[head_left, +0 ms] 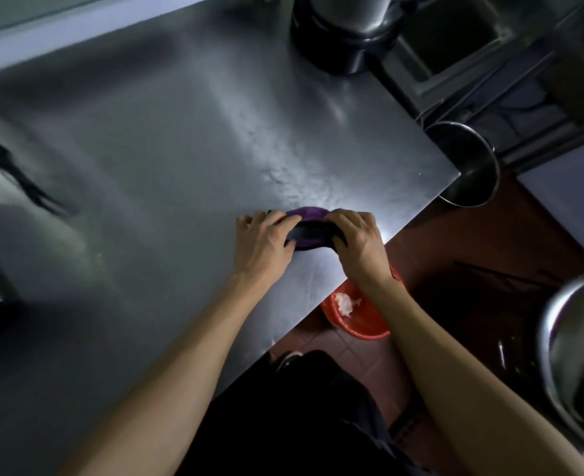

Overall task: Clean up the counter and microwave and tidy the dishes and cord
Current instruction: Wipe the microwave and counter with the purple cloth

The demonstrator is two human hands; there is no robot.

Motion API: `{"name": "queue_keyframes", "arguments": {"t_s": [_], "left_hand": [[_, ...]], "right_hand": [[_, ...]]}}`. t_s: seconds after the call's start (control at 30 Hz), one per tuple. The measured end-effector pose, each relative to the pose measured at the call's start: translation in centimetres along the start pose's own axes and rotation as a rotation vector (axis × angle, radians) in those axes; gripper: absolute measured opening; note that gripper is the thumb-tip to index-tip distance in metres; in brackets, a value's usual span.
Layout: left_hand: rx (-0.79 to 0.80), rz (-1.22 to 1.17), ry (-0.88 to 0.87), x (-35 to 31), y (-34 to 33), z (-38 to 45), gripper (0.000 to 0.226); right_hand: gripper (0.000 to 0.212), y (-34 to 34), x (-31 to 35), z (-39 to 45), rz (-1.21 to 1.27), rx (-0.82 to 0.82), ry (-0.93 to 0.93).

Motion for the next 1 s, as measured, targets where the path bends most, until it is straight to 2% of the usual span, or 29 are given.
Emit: {"name": "queue_keyframes", "arguments": {"t_s": [0.43,0.7,1.0], "left_hand": [[0.104,0.018,-0.016,-9.2,-8.4,6.7,0.045],[0.091,0.036,0.039,-15.6,-14.2,11.9,0.045],[0.135,0.134,0.056,-17.5,-17.5,12.7,0.042]], "right_hand": [[0.038,2.2,-12.8,4.0,-0.007,0.050,-0.083],[0.037,3.2,-21.8,8.7,-0.002,0.052,-0.079],[0.043,2.4,-25.4,10.3,-0.003,0.063,-0.043]]}}
Point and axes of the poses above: each hand's wrist, its own z-axis towards the middle knuckle, its own y-axis out of the back of the hand, x = y × z, the point moved 1 cm from there along z, towards the middle knuckle, and after that the axes turned 11 degrees about -x, right-handed, at the moved point
